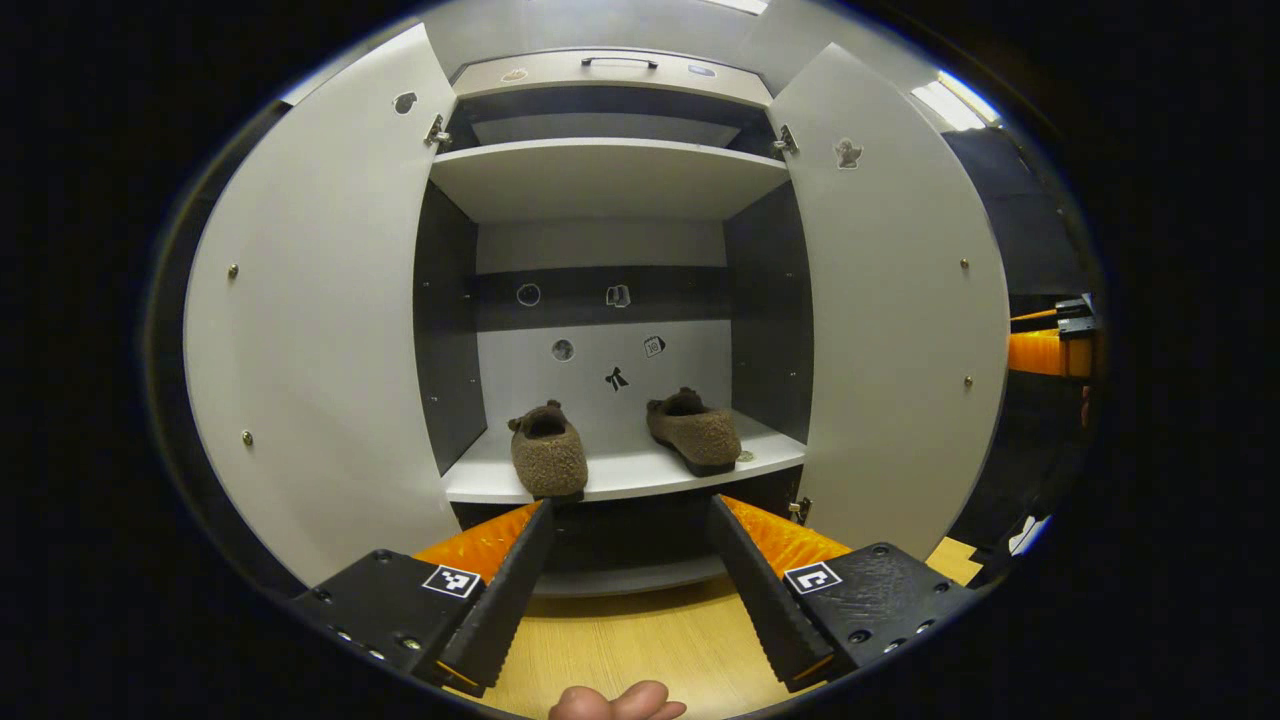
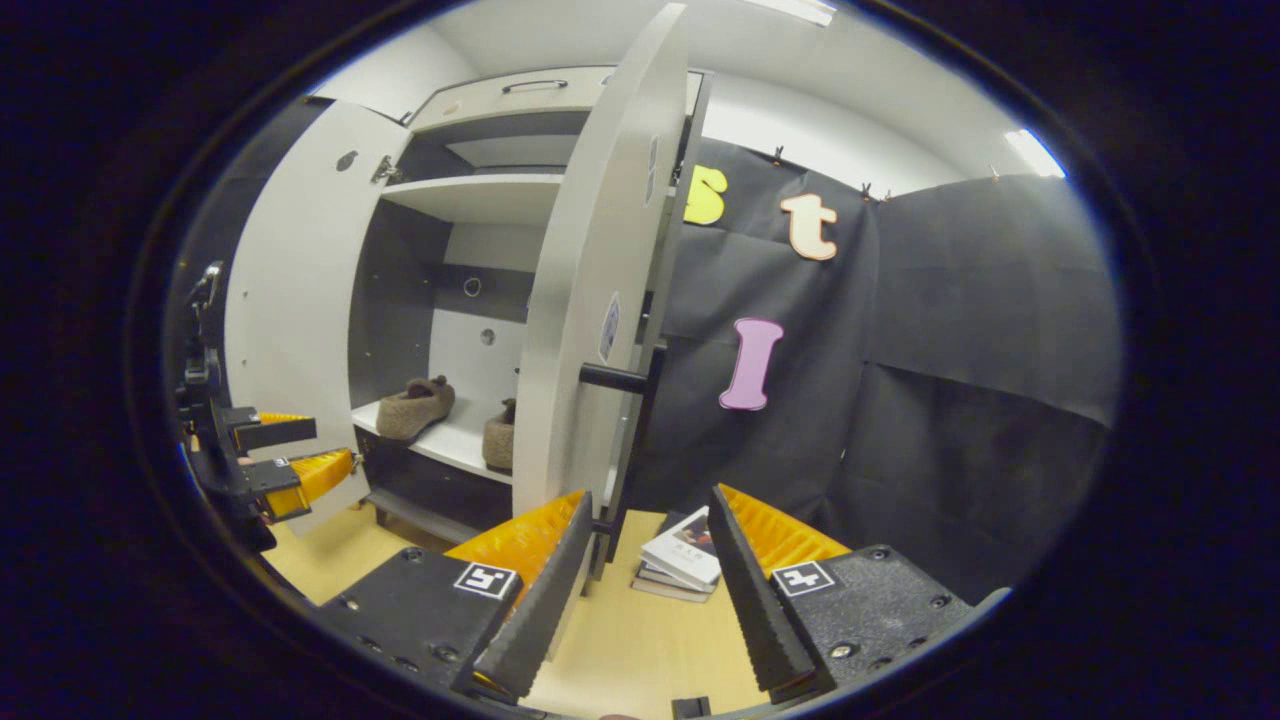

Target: Grab one shoe with the right hand and put it into the shoe cabinet, grab the other shoe with the left hand and put it into the shoe cabinet; then close the right door with the right hand and the left door with the left hand.

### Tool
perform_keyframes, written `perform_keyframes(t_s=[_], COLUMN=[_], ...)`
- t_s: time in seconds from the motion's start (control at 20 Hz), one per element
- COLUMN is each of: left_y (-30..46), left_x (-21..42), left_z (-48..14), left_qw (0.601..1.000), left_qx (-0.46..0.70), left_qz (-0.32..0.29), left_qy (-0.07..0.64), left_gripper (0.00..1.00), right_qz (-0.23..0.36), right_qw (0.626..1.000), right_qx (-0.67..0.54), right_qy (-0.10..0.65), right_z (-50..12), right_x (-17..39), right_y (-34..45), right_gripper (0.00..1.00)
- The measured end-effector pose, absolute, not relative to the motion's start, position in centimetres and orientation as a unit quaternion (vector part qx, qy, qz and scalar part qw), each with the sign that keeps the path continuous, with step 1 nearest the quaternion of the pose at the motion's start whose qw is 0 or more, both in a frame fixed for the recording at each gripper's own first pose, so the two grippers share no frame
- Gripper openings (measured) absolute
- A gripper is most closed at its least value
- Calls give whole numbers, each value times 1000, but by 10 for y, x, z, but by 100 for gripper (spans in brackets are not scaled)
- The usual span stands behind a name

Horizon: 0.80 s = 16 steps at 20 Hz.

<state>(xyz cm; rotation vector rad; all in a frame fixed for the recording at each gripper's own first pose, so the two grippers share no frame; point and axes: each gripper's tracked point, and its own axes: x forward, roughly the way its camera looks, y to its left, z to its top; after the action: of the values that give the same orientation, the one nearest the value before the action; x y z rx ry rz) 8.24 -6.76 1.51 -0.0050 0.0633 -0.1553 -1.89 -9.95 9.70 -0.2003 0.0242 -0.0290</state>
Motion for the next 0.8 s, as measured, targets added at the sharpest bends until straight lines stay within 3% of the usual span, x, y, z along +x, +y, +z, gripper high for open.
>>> perform_keyframes(t_s=[0.35, 0.7, 0.8], left_y=[-46, 1, 14], left_x=[73, 46, 34], left_z=[14, 37, 49], left_qw=[998, 1000, 1000], left_qx=[-8, -20, -21], left_qz=[-49, -2, 13], left_qy=[34, 6, -10], left_gripper=[94, 94, 94], right_qz=[63, 168, 185], right_qw=[994, 979, 974], right_qx=[-91, -70, -87], right_qy=[23, 95, 94], right_z=[91, 50, 48], right_x=[-2, 9, 16], right_y=[-37, 29, 46], right_gripper=[79, 77, 83])
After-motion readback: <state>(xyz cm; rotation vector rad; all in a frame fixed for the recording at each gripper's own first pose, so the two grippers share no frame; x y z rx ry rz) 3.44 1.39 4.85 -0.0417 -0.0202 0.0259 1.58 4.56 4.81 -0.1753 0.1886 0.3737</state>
